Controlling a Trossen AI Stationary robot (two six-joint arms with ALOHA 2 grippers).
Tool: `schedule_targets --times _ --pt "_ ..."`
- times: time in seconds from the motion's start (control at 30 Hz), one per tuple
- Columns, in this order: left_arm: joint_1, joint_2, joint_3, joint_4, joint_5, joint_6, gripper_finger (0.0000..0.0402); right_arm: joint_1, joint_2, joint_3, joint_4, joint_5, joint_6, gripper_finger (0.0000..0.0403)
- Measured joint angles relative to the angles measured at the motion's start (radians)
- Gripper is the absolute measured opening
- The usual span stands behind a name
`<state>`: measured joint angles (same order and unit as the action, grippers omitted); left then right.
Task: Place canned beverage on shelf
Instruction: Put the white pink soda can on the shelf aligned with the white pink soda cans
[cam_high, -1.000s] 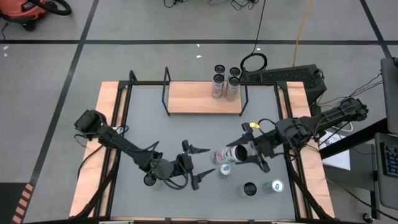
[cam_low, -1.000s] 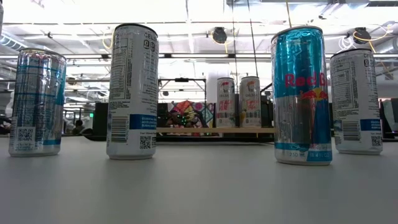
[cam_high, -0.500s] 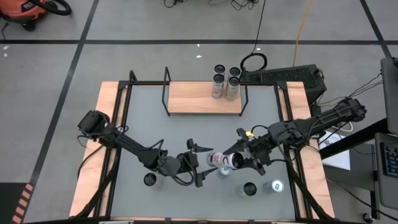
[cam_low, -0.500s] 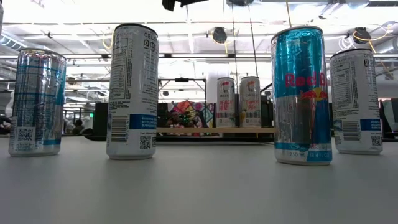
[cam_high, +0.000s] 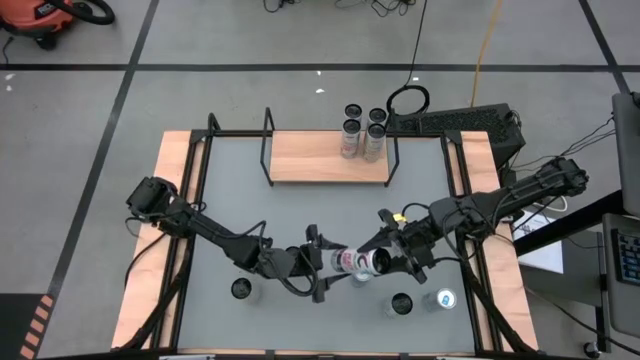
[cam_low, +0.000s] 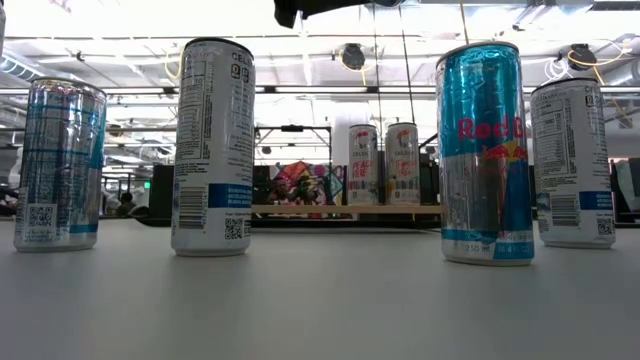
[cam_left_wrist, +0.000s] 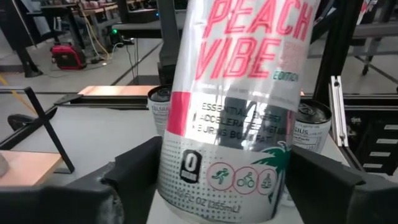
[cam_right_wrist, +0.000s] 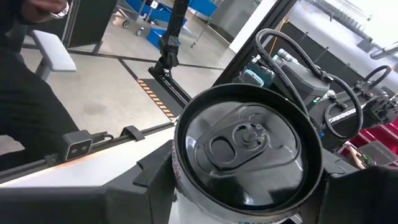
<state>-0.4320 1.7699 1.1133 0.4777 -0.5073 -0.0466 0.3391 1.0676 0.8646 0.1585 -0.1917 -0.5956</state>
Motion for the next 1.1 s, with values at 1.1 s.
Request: schedule_targets --times 1.1 --pt "0.000 0.000 -0.001 0.097 -0.379 0.195 0.0258 0.009 -0.060 0.002 -0.018 0.328 0.440 0.0251"
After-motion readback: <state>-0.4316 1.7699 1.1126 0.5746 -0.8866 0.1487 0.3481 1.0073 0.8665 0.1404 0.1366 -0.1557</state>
